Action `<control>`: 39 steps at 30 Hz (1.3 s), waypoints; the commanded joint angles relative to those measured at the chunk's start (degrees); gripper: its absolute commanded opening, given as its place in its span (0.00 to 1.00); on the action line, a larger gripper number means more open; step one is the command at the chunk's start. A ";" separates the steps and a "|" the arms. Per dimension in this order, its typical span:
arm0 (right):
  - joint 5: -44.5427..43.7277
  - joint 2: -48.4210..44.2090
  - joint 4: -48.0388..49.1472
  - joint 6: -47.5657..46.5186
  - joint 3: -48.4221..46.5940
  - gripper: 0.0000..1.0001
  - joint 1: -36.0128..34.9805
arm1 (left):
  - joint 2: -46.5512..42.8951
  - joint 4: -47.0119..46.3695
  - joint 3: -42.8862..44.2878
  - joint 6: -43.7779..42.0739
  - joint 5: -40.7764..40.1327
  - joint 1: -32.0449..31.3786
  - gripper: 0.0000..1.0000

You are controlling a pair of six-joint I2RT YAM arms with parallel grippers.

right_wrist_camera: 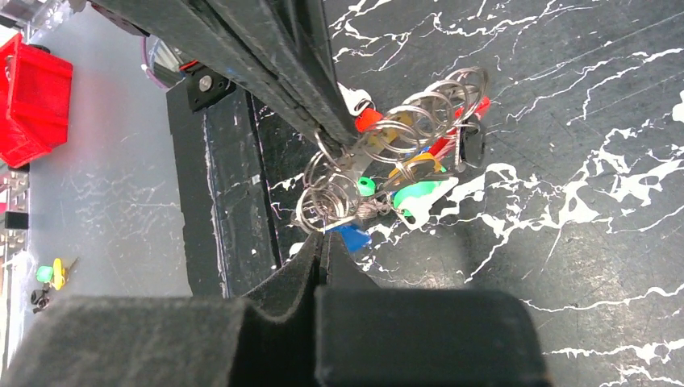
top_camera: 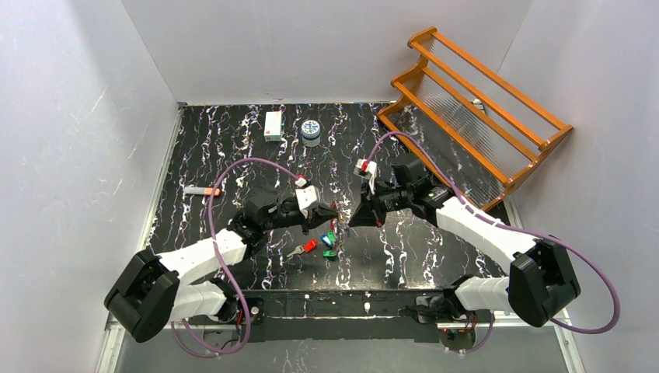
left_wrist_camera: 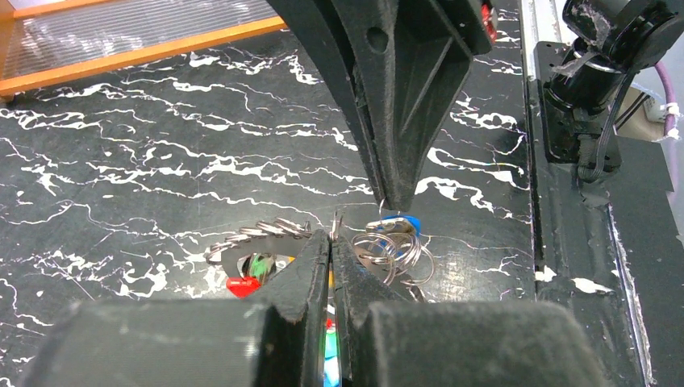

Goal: Put the keys on the keyring

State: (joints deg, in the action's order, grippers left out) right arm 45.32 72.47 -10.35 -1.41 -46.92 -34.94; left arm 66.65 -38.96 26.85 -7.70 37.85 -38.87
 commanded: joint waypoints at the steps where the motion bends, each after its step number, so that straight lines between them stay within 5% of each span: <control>1: 2.77 -1.25 0.88 -1.83 -2.68 0.01 -0.41 | 0.44 -0.72 0.92 -0.82 -0.27 -0.50 0.00; 39: -7.38 3.17 0.30 -0.08 -5.29 0.01 -1.71 | 0.32 0.62 1.46 -1.84 0.30 -0.85 0.00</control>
State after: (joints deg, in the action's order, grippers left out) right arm 39.99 75.42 -10.57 -1.48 -51.00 -36.51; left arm 67.99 -38.02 26.85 -8.97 36.97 -39.51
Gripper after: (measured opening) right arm 0.030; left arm 0.013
